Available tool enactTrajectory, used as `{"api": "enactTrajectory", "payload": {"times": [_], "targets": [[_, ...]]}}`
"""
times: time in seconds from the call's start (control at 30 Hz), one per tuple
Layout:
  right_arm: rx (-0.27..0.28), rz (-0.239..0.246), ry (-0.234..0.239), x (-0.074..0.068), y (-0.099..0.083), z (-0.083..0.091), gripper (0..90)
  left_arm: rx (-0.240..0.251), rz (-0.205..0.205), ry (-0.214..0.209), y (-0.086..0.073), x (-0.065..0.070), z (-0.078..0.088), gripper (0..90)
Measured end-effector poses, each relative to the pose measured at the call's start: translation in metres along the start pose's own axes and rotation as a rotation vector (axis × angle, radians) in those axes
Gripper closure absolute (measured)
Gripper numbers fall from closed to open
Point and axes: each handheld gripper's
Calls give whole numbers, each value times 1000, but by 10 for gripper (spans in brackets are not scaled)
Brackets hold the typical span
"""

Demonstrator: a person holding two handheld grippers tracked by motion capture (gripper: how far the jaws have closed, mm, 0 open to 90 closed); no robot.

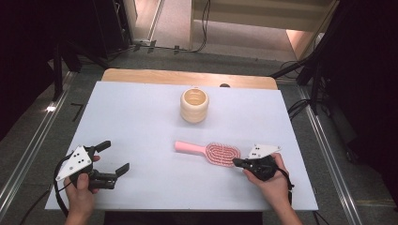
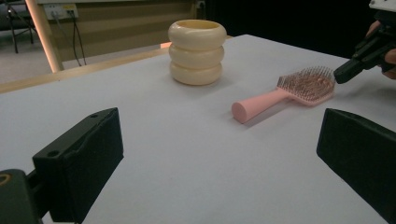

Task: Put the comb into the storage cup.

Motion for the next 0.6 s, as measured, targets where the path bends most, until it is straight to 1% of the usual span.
{"api": "enactTrajectory", "payload": {"times": [0.1, 0.13, 0.17, 0.2, 0.3, 0.37, 0.4, 0.43, 0.47, 0.5, 0.53, 0.6], "targets": [[20, -12, -11, 5, -1, 0, 882, -3, 10, -24, 3, 2, -6, 12], [19, -18, -17, 6, -2, 0, 882, -7, 12, -35, 4, 3, -8, 11], [30, -28, -18, 7, -4, 2, 882, -13, 11, -41, 5, 3, -9, 11], [30, -28, -18, 7, -4, 2, 882, -14, 10, -50, 6, 4, -11, 11], [82, -22, -2, 8, -8, 9, 881, -16, 7, -65, 11, 4, -17, 11], [107, -35, -8, 8, -11, 16, 881, -16, 1, -71, 15, 5, -20, 11], [148, -36, -18, 9, -15, 25, 880, -14, 1, -72, 17, 5, -22, 11], [148, -36, -18, 9, -15, 25, 880, -9, 1, -76, 19, 6, -23, 11], [176, -40, -20, 10, -17, 29, 865, -8, 1, -83, 20, 6, -25, 11], [203, -50, -21, 10, -20, 34, 772, -6, 0, -86, 22, 7, -27, 11], [228, -58, -34, 12, -22, 38, 708, -10, -7, -88, 24, 7, -28, 11], [280, -82, -44, 14, -28, 46, 568, -6, -6, -96, 27, 9, -32, 11]]}}
Point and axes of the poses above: each handheld gripper's, and its own axes: z roughly backward along the jaws, y roughly out of its top, x roughly to its right, and after that the axes turned 6 degrees about -x, right-handed
